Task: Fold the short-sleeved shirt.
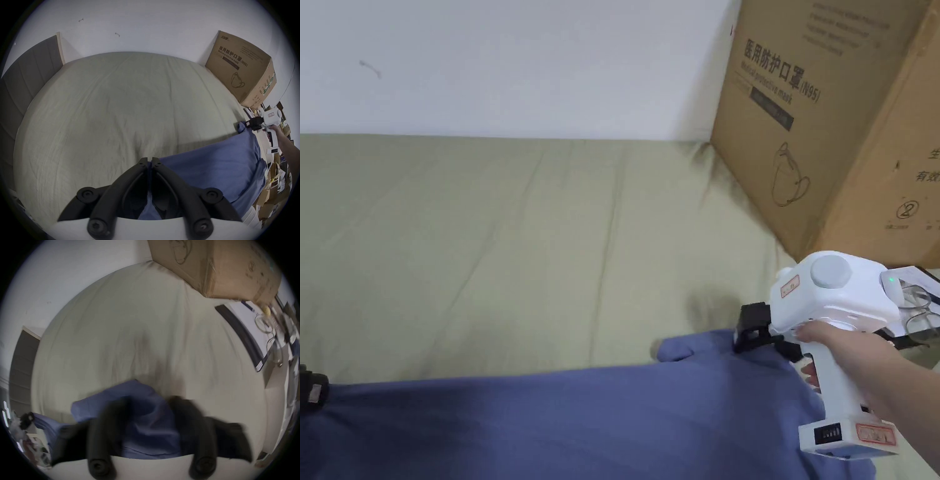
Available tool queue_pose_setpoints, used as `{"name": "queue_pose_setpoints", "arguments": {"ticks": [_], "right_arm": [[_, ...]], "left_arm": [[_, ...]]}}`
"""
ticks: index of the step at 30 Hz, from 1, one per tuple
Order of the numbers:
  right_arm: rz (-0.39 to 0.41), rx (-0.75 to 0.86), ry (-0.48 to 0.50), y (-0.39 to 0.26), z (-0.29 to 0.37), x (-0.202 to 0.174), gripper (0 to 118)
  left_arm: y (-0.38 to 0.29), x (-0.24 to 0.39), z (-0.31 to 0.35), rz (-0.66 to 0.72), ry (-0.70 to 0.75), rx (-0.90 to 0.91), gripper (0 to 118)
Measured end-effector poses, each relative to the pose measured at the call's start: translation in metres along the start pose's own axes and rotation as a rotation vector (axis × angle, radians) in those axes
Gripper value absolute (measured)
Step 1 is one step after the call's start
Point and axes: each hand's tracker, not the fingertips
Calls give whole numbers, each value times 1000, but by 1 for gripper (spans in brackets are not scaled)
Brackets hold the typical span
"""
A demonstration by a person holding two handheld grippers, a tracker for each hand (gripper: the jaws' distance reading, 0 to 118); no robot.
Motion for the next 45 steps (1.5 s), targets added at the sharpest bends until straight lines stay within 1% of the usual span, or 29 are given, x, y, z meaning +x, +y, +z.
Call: {"name": "queue_pose_setpoints", "arguments": {"ticks": [1,2,3,4,5,6,7,11,14,15,16,18,20,22,25,27,30,33,36,38,39,40,41,42,43,45], "right_arm": [[37,23,-49,-3,3,-6,0],[55,22,-54,-4,5,-9,0],[45,31,-43,-8,13,-10,0],[38,53,-13,-9,22,-7,0],[8,80,36,-12,32,-4,0],[-18,131,59,-15,46,-1,0],[-32,206,58,-24,70,4,0],[-12,361,114,-34,132,11,0],[-5,450,123,-35,173,6,0],[-4,485,109,-34,184,5,0],[-15,524,104,-36,194,3,0],[-45,563,130,-43,211,5,0],[-46,560,129,-55,215,9,0],[-53,546,131,-85,210,18,0],[-49,518,94,-148,190,38,0],[-82,439,101,-192,175,58,0],[-45,373,97,-249,158,80,0],[-20,301,32,-277,138,87,0],[-12,298,20,-283,122,85,3],[25,310,-27,-281,118,79,6],[38,332,-70,-279,116,80,17],[59,349,-96,-278,120,79,40],[76,364,-91,-276,125,79,66],[88,394,-69,-274,132,79,99],[70,429,-56,-275,146,77,118],[33,576,27,-275,177,72,110]], "left_arm": [[0,-2,-1,-2,4,-4,1],[0,-3,0,0,3,-7,1],[0,-4,1,5,-1,-10,1],[1,-4,3,12,-2,-10,1],[1,-4,5,18,-1,-11,1],[2,-4,8,24,-1,-11,1],[2,-4,13,28,-3,-3,1],[13,-4,36,47,-21,59,1],[28,-4,55,68,-22,123,1],[33,-3,62,71,-12,163,1],[37,-2,69,68,-17,191,1],[38,1,81,61,-35,228,1],[34,1,88,56,-30,218,1],[16,0,93,61,-49,194,1],[-35,-3,97,97,-96,136,1],[-77,-6,103,149,-144,95,1],[-137,-9,113,194,-172,65,1],[-179,-9,111,188,-160,19,2],[-198,-5,99,166,-102,-30,10],[-200,-4,93,146,-50,-42,19],[-200,-2,91,128,-7,-55,42],[-199,2,92,89,54,-71,83],[-198,5,95,54,124,-72,109],[-195,8,108,33,146,-24,118],[-189,12,125,35,118,54,117],[-179,15,156,70,80,177,117]]}}
